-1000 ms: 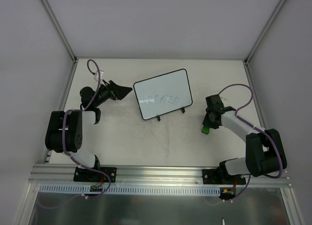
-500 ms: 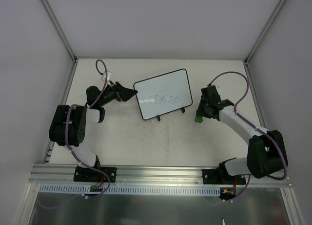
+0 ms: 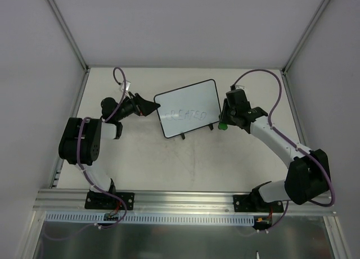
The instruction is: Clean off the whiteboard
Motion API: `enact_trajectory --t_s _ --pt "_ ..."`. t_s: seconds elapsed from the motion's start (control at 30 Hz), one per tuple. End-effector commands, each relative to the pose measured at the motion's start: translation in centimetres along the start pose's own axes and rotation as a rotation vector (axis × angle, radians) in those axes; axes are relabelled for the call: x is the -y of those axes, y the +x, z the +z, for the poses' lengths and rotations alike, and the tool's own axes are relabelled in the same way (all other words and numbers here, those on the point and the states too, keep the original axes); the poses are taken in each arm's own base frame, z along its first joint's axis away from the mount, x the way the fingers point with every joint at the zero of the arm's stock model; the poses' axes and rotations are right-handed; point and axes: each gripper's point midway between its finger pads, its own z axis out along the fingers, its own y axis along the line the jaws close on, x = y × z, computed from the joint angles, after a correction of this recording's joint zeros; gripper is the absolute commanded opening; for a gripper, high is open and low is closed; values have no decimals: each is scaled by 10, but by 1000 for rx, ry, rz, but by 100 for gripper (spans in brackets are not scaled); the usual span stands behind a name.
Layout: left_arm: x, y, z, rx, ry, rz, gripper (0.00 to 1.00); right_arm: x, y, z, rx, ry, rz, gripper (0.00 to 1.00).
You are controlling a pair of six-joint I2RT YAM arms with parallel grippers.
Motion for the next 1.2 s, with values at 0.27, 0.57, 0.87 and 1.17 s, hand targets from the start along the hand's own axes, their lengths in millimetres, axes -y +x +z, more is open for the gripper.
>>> enact_trajectory --t_s 0.27,0.57,0.87,1.17 --pt "25 -21 23 17 126 127 80 -15 -28 1 59 -18 -51 0" --pt "24 -14 35 -26 150 121 62 -23 -39 11 68 -28 -56 0" --pt "17 -5 38 -42 168 107 47 -32 -53 18 85 -34 -66 0" --pt "22 0 33 -49 187 133 36 -32 -57 32 89 -15 -79 0"
